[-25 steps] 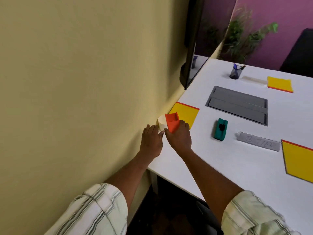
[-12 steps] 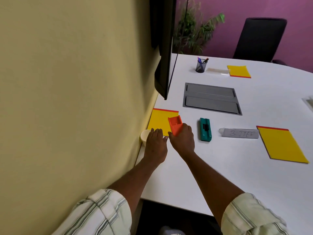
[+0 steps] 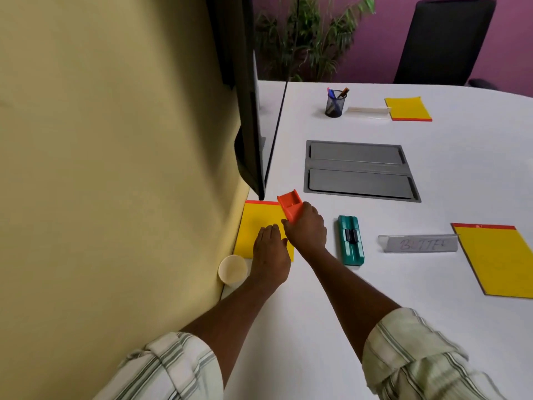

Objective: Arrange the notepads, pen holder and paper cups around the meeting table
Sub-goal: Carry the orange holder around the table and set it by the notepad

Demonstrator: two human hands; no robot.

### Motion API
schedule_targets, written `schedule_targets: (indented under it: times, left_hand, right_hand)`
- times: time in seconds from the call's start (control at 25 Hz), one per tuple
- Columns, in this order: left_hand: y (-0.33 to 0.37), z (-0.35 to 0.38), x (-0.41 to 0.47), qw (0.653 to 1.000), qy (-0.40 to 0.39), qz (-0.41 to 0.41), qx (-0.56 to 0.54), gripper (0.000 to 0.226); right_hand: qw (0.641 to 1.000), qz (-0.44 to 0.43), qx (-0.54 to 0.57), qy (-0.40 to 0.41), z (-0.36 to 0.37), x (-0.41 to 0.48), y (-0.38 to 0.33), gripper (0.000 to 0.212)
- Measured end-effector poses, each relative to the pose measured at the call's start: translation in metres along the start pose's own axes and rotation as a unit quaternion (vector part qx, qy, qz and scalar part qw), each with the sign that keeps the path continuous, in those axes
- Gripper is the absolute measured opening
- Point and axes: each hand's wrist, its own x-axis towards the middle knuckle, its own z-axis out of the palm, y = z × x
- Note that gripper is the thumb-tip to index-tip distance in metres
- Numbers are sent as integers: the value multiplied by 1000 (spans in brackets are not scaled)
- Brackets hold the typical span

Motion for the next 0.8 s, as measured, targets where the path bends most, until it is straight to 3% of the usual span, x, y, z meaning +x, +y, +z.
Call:
schedule_targets:
  times: [0.24,0.48,0.8]
  left_hand:
    - [2,13,48,1000,-10,-23,19,48]
    - [8,43,68,998,-39,-50,20,52]
    - [9,65,104,995,-59,-71,23,51]
  right_hand:
    - [998,-28,-56,-31,16,68,-1,51]
    - [986,-78,-132,-68,34,125,1,60]
    - [983,-104,-110,-108,63,176,22,61]
